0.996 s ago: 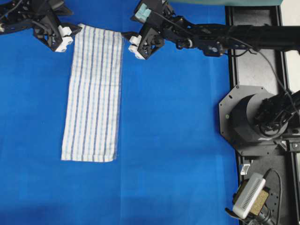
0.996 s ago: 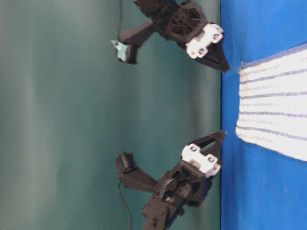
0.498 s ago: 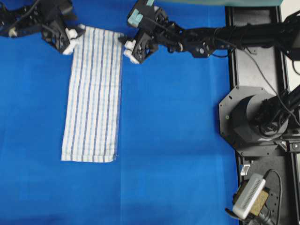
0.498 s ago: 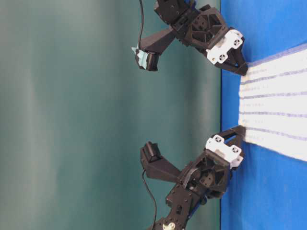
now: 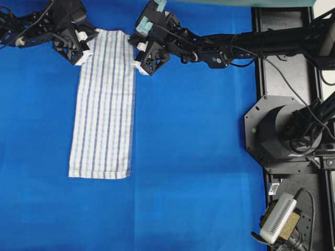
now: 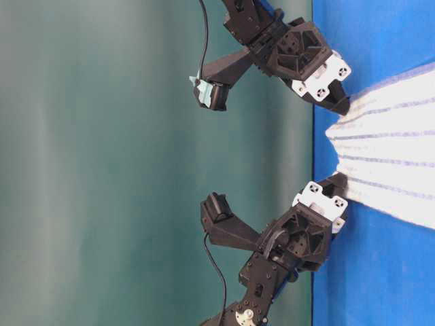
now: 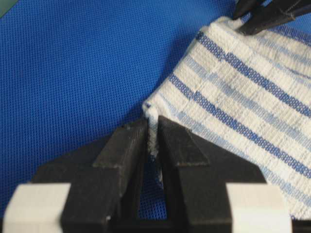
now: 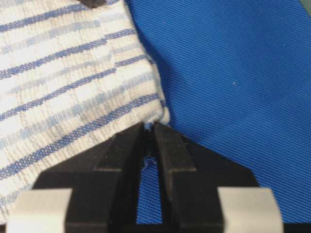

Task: Fold the blue towel.
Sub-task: 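Fold the top end down over the bottom half of the strip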

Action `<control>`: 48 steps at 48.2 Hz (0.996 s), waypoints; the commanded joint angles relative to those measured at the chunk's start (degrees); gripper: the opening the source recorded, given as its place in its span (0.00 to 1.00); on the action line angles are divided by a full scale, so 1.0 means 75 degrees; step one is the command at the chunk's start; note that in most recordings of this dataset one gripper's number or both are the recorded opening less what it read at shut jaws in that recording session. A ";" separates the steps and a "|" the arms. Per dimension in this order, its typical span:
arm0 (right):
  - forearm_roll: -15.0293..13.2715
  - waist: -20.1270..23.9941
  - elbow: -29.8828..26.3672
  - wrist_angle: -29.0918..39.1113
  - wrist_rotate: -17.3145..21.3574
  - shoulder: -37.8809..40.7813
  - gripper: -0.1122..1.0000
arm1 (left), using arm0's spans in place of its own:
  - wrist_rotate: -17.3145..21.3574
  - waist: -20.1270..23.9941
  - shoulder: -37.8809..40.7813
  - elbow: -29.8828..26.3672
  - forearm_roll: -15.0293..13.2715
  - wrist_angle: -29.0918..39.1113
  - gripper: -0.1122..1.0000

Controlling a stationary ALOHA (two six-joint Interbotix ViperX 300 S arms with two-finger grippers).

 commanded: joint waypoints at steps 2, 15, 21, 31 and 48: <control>0.0000 -0.0012 -0.0094 0.0059 -0.0012 -0.0070 0.27 | 0.0012 0.0012 -0.0082 0.0023 -0.0012 0.0082 0.16; -0.0023 -0.0023 -0.0094 0.0117 -0.0070 -0.0410 0.27 | 0.0035 0.0000 -0.0469 0.0141 -0.0012 0.0094 0.16; -0.0023 -0.0012 -0.0059 0.0223 -0.0082 -0.0715 0.27 | 0.0035 0.0000 -0.0879 0.0328 -0.0012 0.0094 0.16; -0.0035 -0.0012 -0.0070 0.0258 -0.0105 -0.0855 0.27 | 0.0035 -0.0035 -0.1125 0.0480 -0.0012 0.0094 0.16; 0.0000 0.0363 0.0188 0.0797 0.0000 -0.1406 0.27 | 0.0035 -0.0574 -0.1629 0.0750 -0.0012 0.0164 0.16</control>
